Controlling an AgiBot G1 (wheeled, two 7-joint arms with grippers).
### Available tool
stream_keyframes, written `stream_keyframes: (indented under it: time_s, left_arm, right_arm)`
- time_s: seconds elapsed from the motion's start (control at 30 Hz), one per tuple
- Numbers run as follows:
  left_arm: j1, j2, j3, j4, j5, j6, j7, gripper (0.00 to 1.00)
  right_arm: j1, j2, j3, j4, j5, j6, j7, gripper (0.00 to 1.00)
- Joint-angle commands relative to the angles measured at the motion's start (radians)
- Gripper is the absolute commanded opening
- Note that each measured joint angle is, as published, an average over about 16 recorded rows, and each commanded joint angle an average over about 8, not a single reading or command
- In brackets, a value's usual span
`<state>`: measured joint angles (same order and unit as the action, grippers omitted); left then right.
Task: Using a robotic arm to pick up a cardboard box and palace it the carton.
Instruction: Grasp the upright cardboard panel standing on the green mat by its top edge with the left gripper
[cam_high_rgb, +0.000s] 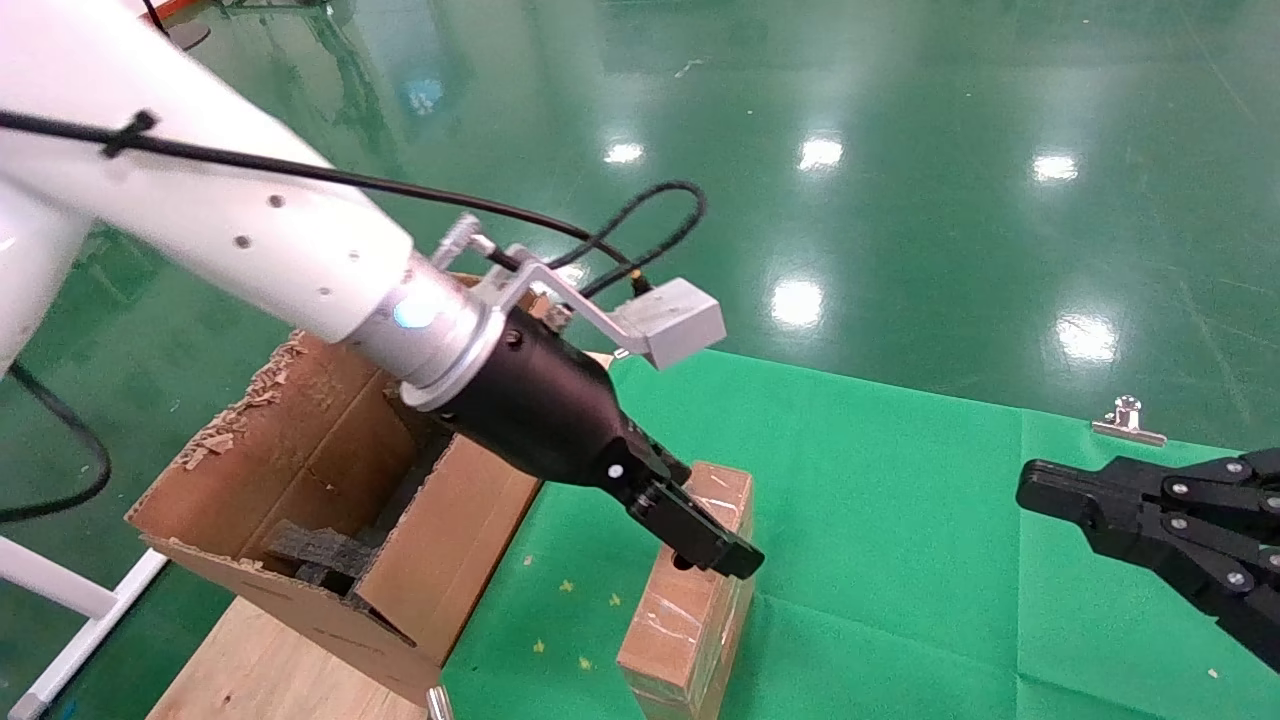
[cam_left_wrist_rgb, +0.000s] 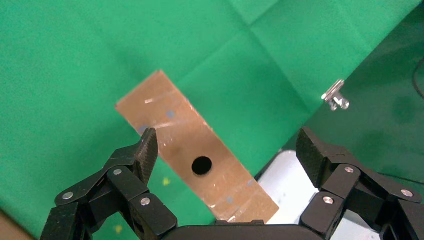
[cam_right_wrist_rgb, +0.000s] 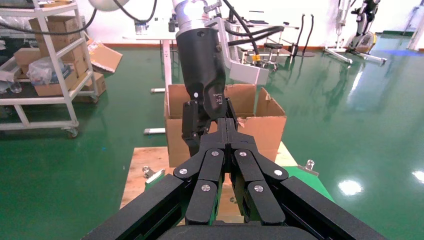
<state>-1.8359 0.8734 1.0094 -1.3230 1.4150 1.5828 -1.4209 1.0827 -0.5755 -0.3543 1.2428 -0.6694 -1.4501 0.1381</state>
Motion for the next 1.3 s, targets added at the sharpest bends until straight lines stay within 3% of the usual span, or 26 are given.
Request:
stream_keyframes:
  time_s: [0.03, 0.23, 0.43, 0.47, 0.7, 0.73, 0.8, 0.83, 1.07, 1.1, 1.3]
  left_arm:
    - [-0.038, 0.022, 0.050, -0.002, 0.006, 0.003, -0.056, 1.00]
    - [-0.101, 0.051, 0.185, -0.009, 0.005, -0.007, -0.140, 1.00]
    - [-0.122, 0.062, 0.256, -0.016, 0.002, -0.029, -0.190, 1.00]
    - [-0.121, 0.065, 0.263, -0.017, 0.000, -0.034, -0.195, 1.00]
    - [-0.114, 0.087, 0.302, -0.020, 0.006, -0.053, -0.228, 1.00]
    - [-0.113, 0.091, 0.307, -0.019, 0.009, -0.056, -0.232, 1.00]
    - [-0.112, 0.097, 0.316, -0.019, 0.018, -0.061, -0.237, 0.98]
    - [-0.110, 0.099, 0.319, -0.019, 0.023, -0.065, -0.239, 0.91]
    - [-0.104, 0.109, 0.337, -0.018, 0.042, -0.084, -0.244, 0.06]
    - [-0.103, 0.109, 0.338, -0.018, 0.043, -0.085, -0.244, 0.00]
    - [-0.101, 0.109, 0.338, -0.018, 0.044, -0.087, -0.244, 0.00]
  right_arm:
    - [0.000, 0.000, 0.000, 0.000, 0.000, 0.000, 0.000, 0.00]
    - [0.000, 0.000, 0.000, 0.000, 0.000, 0.000, 0.000, 0.00]
    - [0.000, 0.000, 0.000, 0.000, 0.000, 0.000, 0.000, 0.00]
    - [0.000, 0.000, 0.000, 0.000, 0.000, 0.000, 0.000, 0.07]
    - [0.000, 0.000, 0.000, 0.000, 0.000, 0.000, 0.000, 0.94]
    - [0.000, 0.000, 0.000, 0.000, 0.000, 0.000, 0.000, 1.00]
    - [0.000, 0.000, 0.000, 0.000, 0.000, 0.000, 0.000, 1.00]
    - [0.000, 0.000, 0.000, 0.000, 0.000, 0.000, 0.000, 1.00]
    - [0.000, 0.000, 0.000, 0.000, 0.000, 0.000, 0.000, 1.00]
    - [0.000, 0.000, 0.000, 0.000, 0.000, 0.000, 0.000, 1.00]
    - [0.000, 0.000, 0.000, 0.000, 0.000, 0.000, 0.000, 1.00]
